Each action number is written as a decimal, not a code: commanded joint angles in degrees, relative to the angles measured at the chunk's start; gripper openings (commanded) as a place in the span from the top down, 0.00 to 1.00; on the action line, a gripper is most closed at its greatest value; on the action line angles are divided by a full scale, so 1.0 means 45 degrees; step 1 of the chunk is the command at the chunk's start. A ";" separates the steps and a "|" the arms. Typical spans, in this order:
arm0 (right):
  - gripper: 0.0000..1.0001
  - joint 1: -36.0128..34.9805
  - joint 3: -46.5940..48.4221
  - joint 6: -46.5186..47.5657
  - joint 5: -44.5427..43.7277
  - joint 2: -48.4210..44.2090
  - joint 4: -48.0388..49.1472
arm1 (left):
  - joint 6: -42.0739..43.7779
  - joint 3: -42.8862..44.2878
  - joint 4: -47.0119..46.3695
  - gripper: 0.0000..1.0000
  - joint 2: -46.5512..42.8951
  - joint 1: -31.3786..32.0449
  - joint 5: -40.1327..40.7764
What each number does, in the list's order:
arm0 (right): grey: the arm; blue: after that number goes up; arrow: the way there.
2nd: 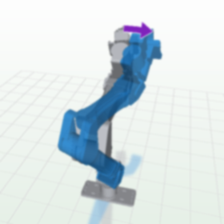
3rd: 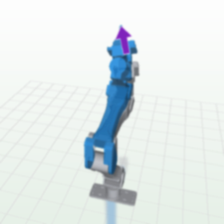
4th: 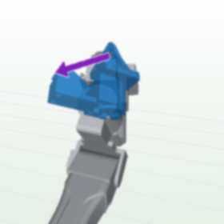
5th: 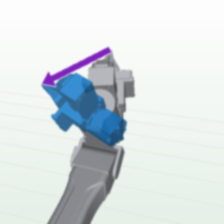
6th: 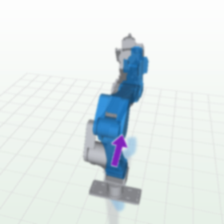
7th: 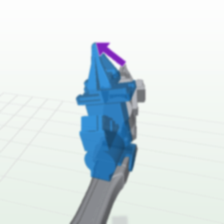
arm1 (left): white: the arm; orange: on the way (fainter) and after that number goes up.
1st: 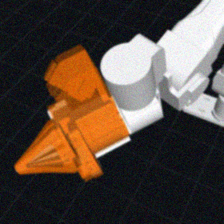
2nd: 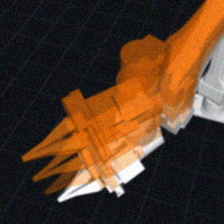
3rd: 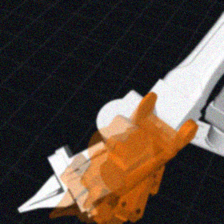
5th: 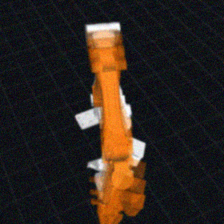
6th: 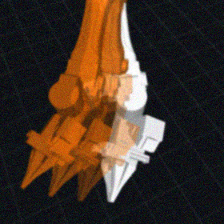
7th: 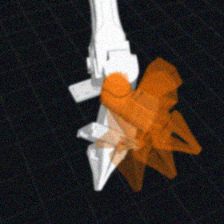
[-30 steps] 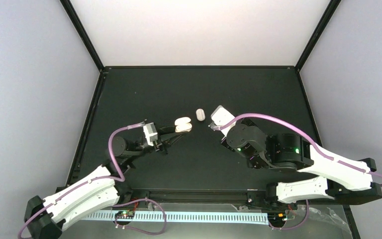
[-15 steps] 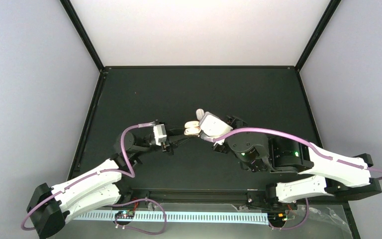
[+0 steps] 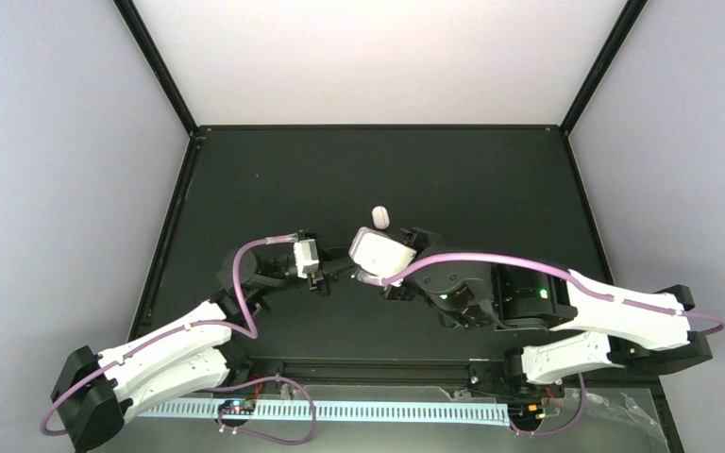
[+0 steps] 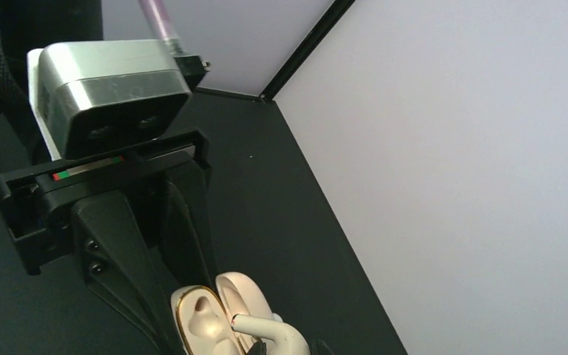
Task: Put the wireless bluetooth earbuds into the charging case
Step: Place the earbud in the charging case.
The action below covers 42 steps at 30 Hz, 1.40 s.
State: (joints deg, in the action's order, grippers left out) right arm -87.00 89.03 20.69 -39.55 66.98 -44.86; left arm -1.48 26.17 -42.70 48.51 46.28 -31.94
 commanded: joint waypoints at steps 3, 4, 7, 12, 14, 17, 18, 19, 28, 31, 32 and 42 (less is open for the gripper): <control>0.87 -0.0184 -0.0221 0.0658 -0.0544 0.0465 0.0917 | -0.0034 0.0784 0.0659 0.98 0.0002 0.0186 0.0409; 0.87 -0.0189 -0.0289 0.0676 -0.0608 0.0535 0.1011 | -0.0159 0.0770 0.0814 0.98 -0.0016 0.0184 0.0491; 0.87 -0.0198 -0.0562 0.0786 -0.0835 0.0670 0.1246 | -0.0393 0.0816 0.1283 0.98 0.0011 0.0232 0.0741; 0.87 -0.0190 -0.0992 0.0879 -0.1295 0.0798 0.1423 | -0.0473 0.0866 0.1710 0.98 -0.0068 0.0283 0.0892; 0.87 -0.0197 -0.1146 0.0767 -0.1454 0.0837 0.1413 | -0.0473 0.0873 0.1779 0.98 -0.0087 0.0296 0.0943; 0.87 -0.0185 -0.1376 0.0554 -0.1602 0.0910 0.1348 | -0.0473 0.0901 0.1899 0.98 -0.0077 0.0316 0.0963; 0.87 -0.0191 -0.1469 0.0541 -0.1619 0.0920 0.1377 | -0.0473 0.0902 0.1933 0.99 -0.0077 0.0320 0.0995; 0.87 -0.0187 -0.1585 0.0559 -0.1797 0.0939 0.1420 | -0.0490 0.0902 0.1972 0.98 -0.0077 0.0320 0.0987; 0.87 -0.0178 -0.2155 0.0641 -0.2369 0.1034 0.1745 | -0.0492 0.0863 0.2062 0.99 -0.0192 0.0361 0.1118; 0.87 -0.0172 -0.2149 0.0609 -0.2380 0.1053 0.1714 | -0.0492 0.0863 0.2057 0.98 -0.0214 0.0361 0.1129; 0.87 -0.0177 -0.2139 0.0609 -0.2368 0.1065 0.1713 | -0.0492 0.0861 0.2048 0.98 -0.0231 0.0365 0.1140; 0.87 -0.0178 -0.2091 0.0471 -0.2236 0.1131 0.1659 | -0.0551 0.0863 0.2018 0.98 -0.0302 0.0398 0.1281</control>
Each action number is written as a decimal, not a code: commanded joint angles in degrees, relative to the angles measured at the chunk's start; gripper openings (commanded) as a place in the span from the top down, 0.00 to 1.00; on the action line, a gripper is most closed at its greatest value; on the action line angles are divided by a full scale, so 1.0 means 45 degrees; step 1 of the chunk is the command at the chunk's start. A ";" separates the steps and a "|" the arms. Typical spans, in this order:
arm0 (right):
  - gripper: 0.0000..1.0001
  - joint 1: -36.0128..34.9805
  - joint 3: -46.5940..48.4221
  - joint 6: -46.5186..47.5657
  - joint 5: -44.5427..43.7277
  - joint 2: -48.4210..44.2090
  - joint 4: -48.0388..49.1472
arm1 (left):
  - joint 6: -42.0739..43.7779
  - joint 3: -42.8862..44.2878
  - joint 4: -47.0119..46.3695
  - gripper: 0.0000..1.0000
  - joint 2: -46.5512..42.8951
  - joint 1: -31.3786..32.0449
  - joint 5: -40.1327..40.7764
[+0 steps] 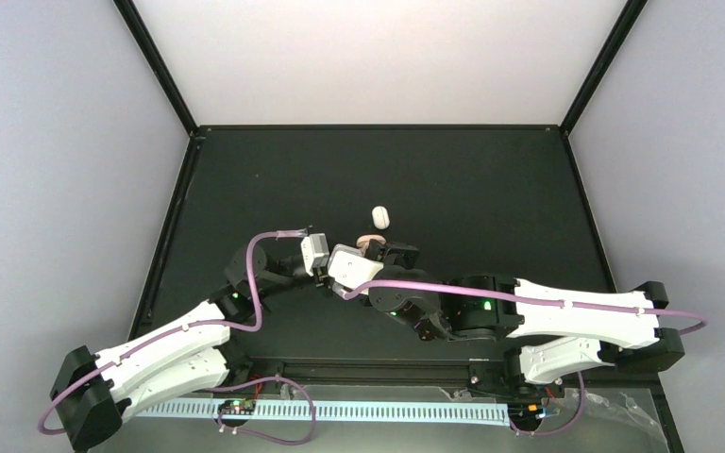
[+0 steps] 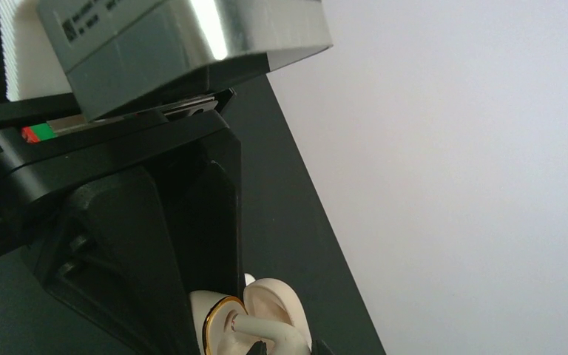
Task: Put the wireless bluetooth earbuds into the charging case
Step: Place the earbud in the charging case.
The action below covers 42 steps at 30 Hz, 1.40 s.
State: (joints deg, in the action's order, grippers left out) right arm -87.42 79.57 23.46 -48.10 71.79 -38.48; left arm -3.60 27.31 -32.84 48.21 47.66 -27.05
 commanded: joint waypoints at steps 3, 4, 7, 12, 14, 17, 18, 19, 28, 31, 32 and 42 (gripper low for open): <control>0.87 -0.0083 0.0011 -0.0170 -0.0321 0.0081 0.0208 | -0.0080 0.0630 -0.0183 0.98 -0.0224 0.0102 0.0232; 0.87 -0.0085 0.0013 -0.0184 -0.0305 0.0082 0.0186 | -0.0080 0.0630 -0.0183 0.98 -0.0224 0.0096 0.0252; 0.87 -0.0084 0.0032 -0.0200 -0.0256 0.0063 0.0192 | -0.0092 0.0630 -0.0194 0.98 -0.0224 0.0102 0.0260; 0.87 -0.0085 0.0091 -0.0287 -0.0159 0.0142 0.0143 | -0.0100 0.0650 -0.0202 0.98 -0.0205 0.0103 0.0281; 0.87 -0.0081 0.0127 -0.0338 -0.0100 0.0160 0.0107 | -0.0118 0.0650 -0.0200 0.99 -0.0214 0.0096 0.0329; 0.87 -0.0076 0.0164 -0.0399 -0.0053 0.0208 0.0113 | -0.0119 0.0669 -0.0202 0.99 -0.0224 0.0119 0.0352; 0.87 -0.0075 0.0183 -0.0398 -0.0054 0.0232 0.0121 | -0.0119 0.0686 -0.0192 0.98 -0.0224 0.0108 0.0357; 0.87 -0.0084 0.0203 -0.0393 -0.0049 0.0247 0.0131 | -0.0119 0.0689 -0.0201 0.98 -0.0209 0.0129 0.0360; 0.87 -0.0085 0.0430 -0.0520 0.0140 0.0354 0.0127 | -0.0182 0.0708 -0.0217 0.98 -0.0165 0.0127 0.0413; 0.85 -0.0083 0.0580 -0.0722 0.0698 0.0362 -0.0147 | -0.0329 0.0708 -0.0272 0.99 -0.0185 0.0132 0.0556; 0.84 -0.0073 0.0614 -0.0780 0.0824 0.0339 -0.0229 | -0.0365 0.0708 -0.0325 0.98 -0.0185 0.0134 0.0597; 0.80 -0.0083 0.0619 -0.0975 0.0868 0.0316 -0.0394 | -0.0577 0.0679 -0.0442 0.99 -0.0237 0.0134 0.0661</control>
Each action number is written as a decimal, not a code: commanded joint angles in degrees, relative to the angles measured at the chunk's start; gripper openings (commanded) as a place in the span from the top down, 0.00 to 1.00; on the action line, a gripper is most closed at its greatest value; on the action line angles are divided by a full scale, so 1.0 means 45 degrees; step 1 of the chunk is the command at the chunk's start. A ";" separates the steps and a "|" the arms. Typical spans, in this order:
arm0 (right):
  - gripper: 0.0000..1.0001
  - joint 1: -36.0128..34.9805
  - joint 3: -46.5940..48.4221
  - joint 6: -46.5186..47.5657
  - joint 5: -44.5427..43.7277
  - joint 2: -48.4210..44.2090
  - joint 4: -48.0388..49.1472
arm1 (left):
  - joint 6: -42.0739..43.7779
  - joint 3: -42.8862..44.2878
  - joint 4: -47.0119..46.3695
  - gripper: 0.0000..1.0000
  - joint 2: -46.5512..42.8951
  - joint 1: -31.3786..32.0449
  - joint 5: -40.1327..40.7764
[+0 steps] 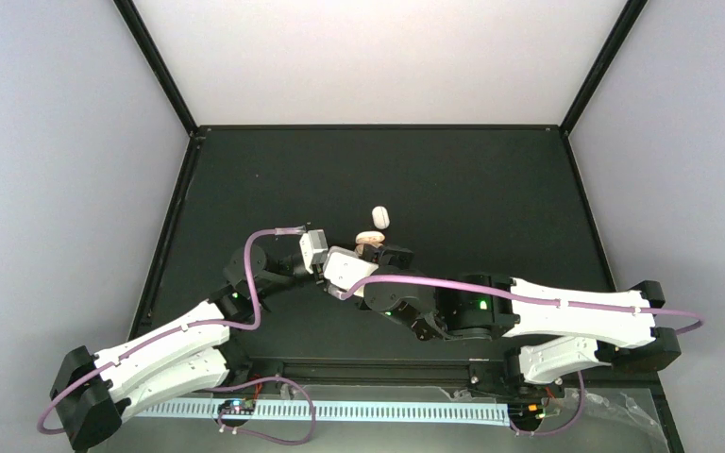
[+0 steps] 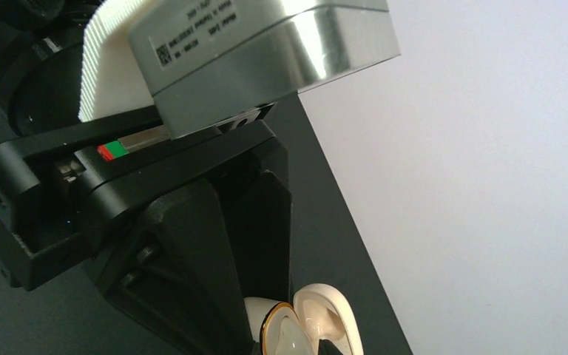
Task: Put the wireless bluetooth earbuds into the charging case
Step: Place the earbud in the charging case, then close the charging case.
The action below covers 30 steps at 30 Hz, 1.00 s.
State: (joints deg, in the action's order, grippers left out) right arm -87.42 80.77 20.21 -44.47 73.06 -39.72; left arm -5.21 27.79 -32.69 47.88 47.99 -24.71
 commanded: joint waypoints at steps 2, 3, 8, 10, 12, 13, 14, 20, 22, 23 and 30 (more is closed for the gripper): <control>0.80 -0.0080 0.0376 -0.0286 0.0059 0.0026 -0.0096 | -0.0255 0.0546 -0.0478 0.99 -0.0204 0.0060 0.0160; 0.78 -0.0085 0.0413 -0.0342 0.0063 0.0017 -0.0093 | -0.0280 0.0526 -0.0481 0.99 -0.0219 0.0059 0.0162; 0.66 0.0017 0.1362 -0.1023 0.0465 -0.0342 -0.0120 | -0.0423 0.0418 -0.0500 0.98 -0.0220 0.0079 0.0220; 0.58 0.0086 0.2029 -0.1469 0.0789 -0.0571 -0.0191 | -0.0435 0.0358 -0.0570 0.98 -0.0220 0.0069 0.0238; 0.49 0.0154 0.2523 -0.1887 0.0934 -0.0853 -0.0171 | -0.0471 0.0329 -0.0629 0.98 -0.0229 0.0069 0.0262; 0.44 0.0225 0.2666 -0.2046 0.0997 -0.0994 -0.0144 | -0.0508 0.0328 -0.0654 0.98 -0.0246 0.0077 0.0265; 0.40 0.0339 0.2735 -0.2337 0.1056 -0.1161 -0.0111 | -0.0529 0.0328 -0.0669 0.99 -0.0263 0.0076 0.0262; 0.30 0.2894 0.2089 -0.4478 0.2514 -0.2241 -0.0110 | -0.0840 0.0294 -0.0841 0.98 -0.0583 0.0065 -0.0053; 0.30 0.4229 0.1627 -0.5395 0.3680 -0.2519 -0.0212 | -0.1049 0.0206 -0.1046 0.98 -0.0834 0.0078 -0.0383; 0.30 0.4675 0.1414 -0.5736 0.4102 -0.2540 -0.0200 | -0.1134 0.0135 -0.1224 0.98 -0.0942 0.0069 -0.0631; 0.30 0.5110 0.1029 -0.5828 0.6134 -0.1876 -0.0162 | -0.1648 0.0089 -0.1991 0.98 -0.1276 0.0113 -0.2286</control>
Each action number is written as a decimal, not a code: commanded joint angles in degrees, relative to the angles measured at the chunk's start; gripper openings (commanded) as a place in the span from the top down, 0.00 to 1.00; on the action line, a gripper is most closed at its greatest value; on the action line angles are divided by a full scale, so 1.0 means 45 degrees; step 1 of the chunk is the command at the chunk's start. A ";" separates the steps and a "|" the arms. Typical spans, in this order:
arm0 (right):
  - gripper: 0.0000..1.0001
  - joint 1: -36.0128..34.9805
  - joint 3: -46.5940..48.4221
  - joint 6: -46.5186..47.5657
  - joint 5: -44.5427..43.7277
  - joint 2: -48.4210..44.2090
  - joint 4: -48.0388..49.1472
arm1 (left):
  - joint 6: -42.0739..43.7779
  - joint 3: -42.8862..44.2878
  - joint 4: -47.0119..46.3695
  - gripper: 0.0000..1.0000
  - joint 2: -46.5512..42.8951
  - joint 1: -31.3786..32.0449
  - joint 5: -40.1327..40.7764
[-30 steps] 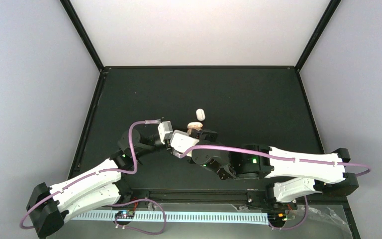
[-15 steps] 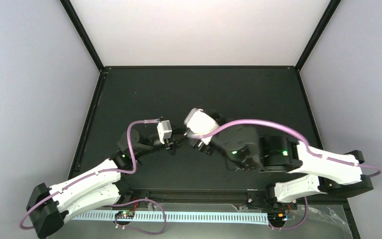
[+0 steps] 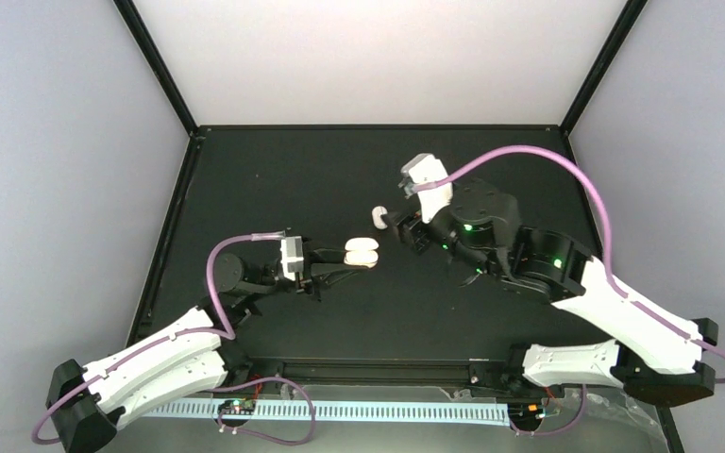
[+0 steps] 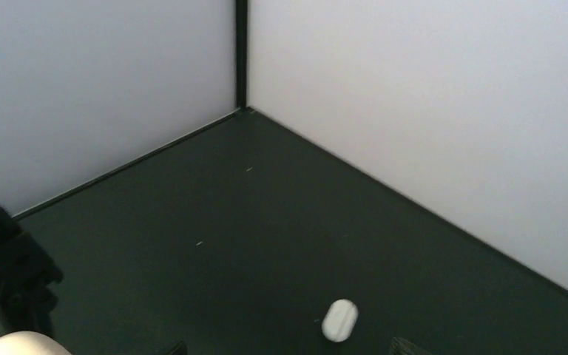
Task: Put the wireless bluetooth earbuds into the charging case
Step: Close the charging case.
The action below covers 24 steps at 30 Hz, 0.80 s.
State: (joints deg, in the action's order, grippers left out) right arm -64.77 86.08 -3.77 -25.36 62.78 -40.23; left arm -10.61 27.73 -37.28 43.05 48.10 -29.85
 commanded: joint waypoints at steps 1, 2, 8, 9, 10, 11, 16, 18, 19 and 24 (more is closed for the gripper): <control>0.30 0.0068 -0.0109 -0.0418 0.2219 0.0484 -0.0065 | -0.0439 0.0125 -0.1005 0.98 -0.0251 0.0093 -0.1168; 0.30 0.0076 -0.0063 -0.0359 0.2495 0.0575 -0.0152 | -0.0435 0.0145 -0.1012 0.99 -0.0291 0.0120 -0.1169; 0.31 0.0080 -0.0049 -0.0084 0.4048 0.0720 -0.0487 | -0.0351 0.0224 -0.1101 0.98 -0.0314 0.0132 -0.1065; 0.31 0.0088 -0.0092 -0.0054 0.4200 0.0685 -0.0510 | -0.0349 0.0235 -0.1110 0.98 -0.0267 0.0135 -0.1027; 0.31 0.0079 -0.0090 -0.0043 0.4334 0.0651 -0.0564 | -0.0368 0.0244 -0.1120 0.98 -0.0254 0.0134 -0.1000; 0.31 0.0078 -0.0116 -0.0046 0.4414 0.0608 -0.0586 | -0.0375 0.0245 -0.1139 0.98 -0.0223 0.0132 -0.0977; 0.31 0.0083 -0.0411 -0.0077 0.4389 0.0282 -0.0423 | -0.0395 0.0265 -0.1041 0.98 -0.0118 0.0148 -0.0664; 0.30 0.0083 -0.0579 -0.0299 0.3199 0.0123 -0.0302 | -0.0423 0.0255 -0.0836 0.98 -0.0113 0.0138 -0.0295; 0.29 0.0098 -0.0790 -0.0581 0.2202 -0.0052 -0.0094 | -0.0502 0.0246 -0.0527 0.99 -0.0101 0.0138 0.0193; 0.26 0.1838 -0.3294 -0.2465 0.0694 -0.1608 0.1279 | -0.1976 0.0344 0.2704 0.98 0.0501 -0.0011 0.4270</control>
State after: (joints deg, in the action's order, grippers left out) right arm -62.22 78.48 -7.64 -15.22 60.55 -39.24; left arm -13.69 27.75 -36.01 42.65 48.49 -25.41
